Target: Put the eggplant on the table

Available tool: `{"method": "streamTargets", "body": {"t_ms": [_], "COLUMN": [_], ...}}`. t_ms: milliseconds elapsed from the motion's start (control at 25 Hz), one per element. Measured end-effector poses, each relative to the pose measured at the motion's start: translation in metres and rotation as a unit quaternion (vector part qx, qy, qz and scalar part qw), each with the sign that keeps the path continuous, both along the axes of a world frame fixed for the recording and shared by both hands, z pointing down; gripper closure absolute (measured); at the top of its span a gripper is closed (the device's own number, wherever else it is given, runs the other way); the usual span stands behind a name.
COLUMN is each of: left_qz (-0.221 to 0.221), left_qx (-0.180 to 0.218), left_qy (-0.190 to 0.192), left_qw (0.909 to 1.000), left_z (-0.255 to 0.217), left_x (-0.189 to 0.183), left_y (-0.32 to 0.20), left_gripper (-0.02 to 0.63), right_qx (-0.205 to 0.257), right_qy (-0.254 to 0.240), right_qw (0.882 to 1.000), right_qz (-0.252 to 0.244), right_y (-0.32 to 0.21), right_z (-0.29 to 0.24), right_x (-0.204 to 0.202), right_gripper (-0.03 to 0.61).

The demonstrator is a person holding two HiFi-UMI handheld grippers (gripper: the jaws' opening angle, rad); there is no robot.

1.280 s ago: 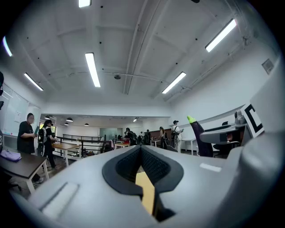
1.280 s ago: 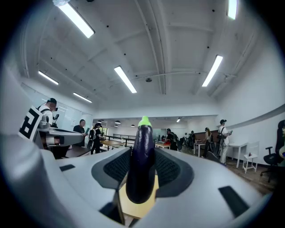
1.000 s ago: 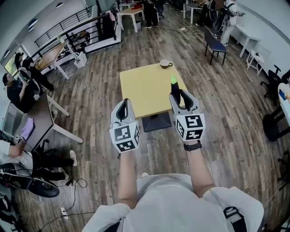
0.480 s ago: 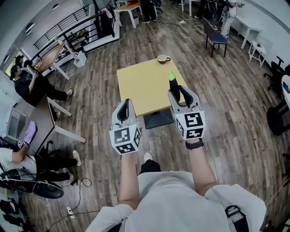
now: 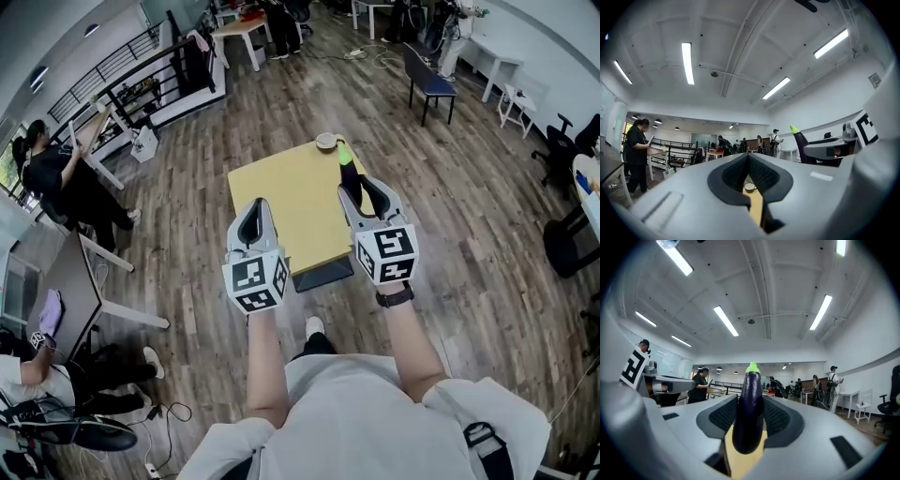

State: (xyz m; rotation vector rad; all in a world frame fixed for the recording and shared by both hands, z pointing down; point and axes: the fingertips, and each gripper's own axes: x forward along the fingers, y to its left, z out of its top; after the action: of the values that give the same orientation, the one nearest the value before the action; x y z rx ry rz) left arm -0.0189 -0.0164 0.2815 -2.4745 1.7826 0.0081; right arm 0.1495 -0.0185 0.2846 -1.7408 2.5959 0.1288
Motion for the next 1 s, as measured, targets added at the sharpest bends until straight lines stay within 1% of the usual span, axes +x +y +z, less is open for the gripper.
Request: {"method": "streamTargets", "body": {"t_ms": [120, 280, 480, 560, 680, 720, 880, 1000], "left_qz": [0.013, 0.029, 0.035, 0.049, 0.088, 0.096, 0.088, 0.088], "left_qx": [0.008, 0.000, -0.005, -0.008, -0.009, -0.008, -0.017, -0.030], "left_qy": [0.015, 0.017, 0.018, 0.034, 0.077, 0.080, 0.055, 0.060], "left_qw": [0.9998, 0.9994, 0.9992, 0.9982, 0.9930, 0.9921, 0.9944, 0.9938], "left_z": [-0.009, -0.004, -0.004, -0.005, -0.006, -0.004, 0.019, 0.031], "left_x": [0.004, 0.004, -0.027, -0.038, -0.053, -0.057, -0.068, -0.074], "left_y": [-0.038, -0.083, -0.135, -0.150, -0.166, -0.170, -0.192, -0.206], "left_gripper": [0.609, 0.608, 0.607, 0.607, 0.606, 0.606, 0.606, 0.606], "right_qx": [0.001, -0.014, -0.030, -0.038, -0.047, -0.047, -0.059, -0.076], "right_qy": [0.017, 0.023, 0.016, 0.012, 0.011, 0.010, 0.018, 0.026], "right_qw": [1.000, 0.999, 0.999, 0.998, 0.998, 0.998, 0.998, 0.996], "right_qz": [0.012, 0.019, 0.035, 0.045, 0.041, 0.039, 0.030, 0.026], "right_y": [-0.028, -0.071, -0.127, -0.148, -0.173, -0.178, -0.195, -0.208], "right_z": [-0.008, -0.005, -0.003, -0.001, 0.008, 0.012, 0.033, 0.045], "right_x": [-0.001, -0.013, -0.045, -0.057, -0.081, -0.088, -0.110, -0.118], "right_gripper": [0.408, 0.408, 0.408, 0.408, 0.408, 0.408, 0.408, 0.408]}}
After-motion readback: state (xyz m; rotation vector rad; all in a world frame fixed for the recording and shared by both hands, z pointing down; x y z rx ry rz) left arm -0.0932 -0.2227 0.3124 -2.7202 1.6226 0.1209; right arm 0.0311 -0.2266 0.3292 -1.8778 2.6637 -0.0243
